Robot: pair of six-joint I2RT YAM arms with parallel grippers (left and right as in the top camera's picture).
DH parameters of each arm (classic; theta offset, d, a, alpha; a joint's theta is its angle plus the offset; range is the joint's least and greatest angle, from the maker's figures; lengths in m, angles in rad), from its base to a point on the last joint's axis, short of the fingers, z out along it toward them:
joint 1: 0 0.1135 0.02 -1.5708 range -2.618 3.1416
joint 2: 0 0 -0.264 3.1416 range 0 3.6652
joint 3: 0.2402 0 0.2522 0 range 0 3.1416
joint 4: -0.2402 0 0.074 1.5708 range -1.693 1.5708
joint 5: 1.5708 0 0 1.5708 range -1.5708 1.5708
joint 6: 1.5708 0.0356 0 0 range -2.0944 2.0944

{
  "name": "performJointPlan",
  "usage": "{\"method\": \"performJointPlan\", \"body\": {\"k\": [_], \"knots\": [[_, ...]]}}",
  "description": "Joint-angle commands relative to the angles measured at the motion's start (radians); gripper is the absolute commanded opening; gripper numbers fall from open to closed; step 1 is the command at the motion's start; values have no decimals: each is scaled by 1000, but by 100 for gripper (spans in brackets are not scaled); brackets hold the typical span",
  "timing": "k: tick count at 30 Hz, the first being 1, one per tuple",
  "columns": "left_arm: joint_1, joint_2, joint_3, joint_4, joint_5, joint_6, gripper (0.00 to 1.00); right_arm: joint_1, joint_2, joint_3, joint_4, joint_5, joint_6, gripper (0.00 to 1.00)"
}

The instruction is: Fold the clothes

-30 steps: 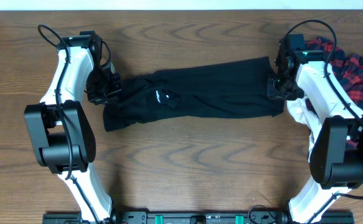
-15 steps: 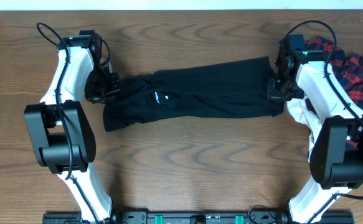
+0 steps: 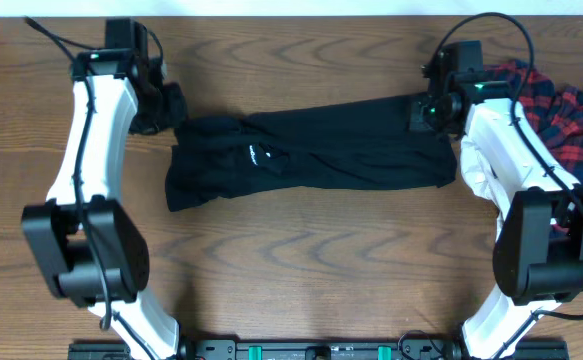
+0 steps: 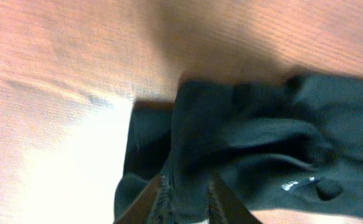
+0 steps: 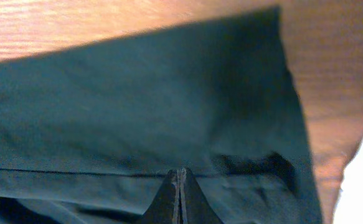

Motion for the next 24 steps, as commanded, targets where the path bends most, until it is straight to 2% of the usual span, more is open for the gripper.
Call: {"method": "performJointPlan", "body": {"k": [1, 7, 15, 24], "knots": [[-1, -41, 24, 11, -15, -3, 28, 24, -20, 13, 11, 32, -4, 1], [-2, -40, 24, 13, 4, -6, 28, 19, 4, 13, 39, 53, -4, 2], [-17, -24, 24, 167, 5, -11, 29, 18, 66, 13, 35, 60, 11, 1], [-67, 40, 24, 282, 5, -11, 35, 19, 173, 13, -28, 59, 53, 1]]}}
